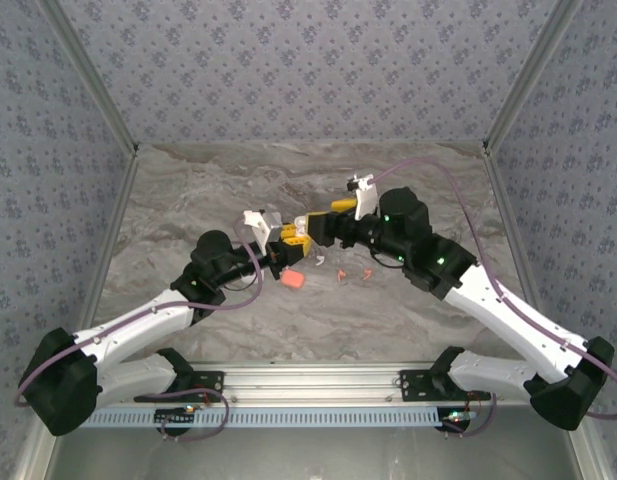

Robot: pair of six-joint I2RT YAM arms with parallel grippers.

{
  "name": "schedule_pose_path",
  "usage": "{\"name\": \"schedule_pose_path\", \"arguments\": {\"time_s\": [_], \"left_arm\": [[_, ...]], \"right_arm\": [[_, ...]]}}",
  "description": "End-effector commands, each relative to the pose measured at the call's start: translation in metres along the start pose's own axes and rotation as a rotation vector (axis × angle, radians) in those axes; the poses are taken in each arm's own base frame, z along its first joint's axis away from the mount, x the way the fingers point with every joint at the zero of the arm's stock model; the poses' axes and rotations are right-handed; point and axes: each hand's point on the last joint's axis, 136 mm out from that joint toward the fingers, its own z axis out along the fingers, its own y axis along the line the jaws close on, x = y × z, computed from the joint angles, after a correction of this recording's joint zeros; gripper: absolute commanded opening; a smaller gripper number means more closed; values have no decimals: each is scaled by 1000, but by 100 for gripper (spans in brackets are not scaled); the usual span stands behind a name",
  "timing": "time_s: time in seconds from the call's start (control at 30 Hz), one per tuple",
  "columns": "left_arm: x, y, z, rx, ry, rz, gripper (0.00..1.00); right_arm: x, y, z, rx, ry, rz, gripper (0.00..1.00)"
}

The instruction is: Insert wireless bluetooth earbuds into charging case

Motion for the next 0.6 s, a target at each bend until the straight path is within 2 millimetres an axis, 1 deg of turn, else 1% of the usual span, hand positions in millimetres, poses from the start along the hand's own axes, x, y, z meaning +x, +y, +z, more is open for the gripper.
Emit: {"name": "schedule_pose_path", "arguments": {"time_s": [0.0,0.03,0.13,0.2,0.27,0.37,0.5,0.57], "left_arm": [[-24,-12,-1,46,-78,29,0],[-25,-14,-1,53,-80,32,0],[-28,-18,-1,74,-85,38,0],[-28,-19,-1,82,-84,41,0],[-28,-19,-1,84,-83,41,0],[-28,-20,0,89,-80,40,0],[-27,-19,1,86,-73,37,0],[-26,-18,1,84,-69,34,0]], "right_arm": [[-9,6,-15,-81,26,-9,96],[-9,6,-16,-110,39,2,100],[-2,4,-14,-193,97,42,100],[7,6,-11,-233,141,49,100],[14,11,-6,-274,175,58,100],[20,20,1,-330,207,62,100],[21,33,6,-388,230,46,100],[19,38,5,-403,224,32,100]]}}
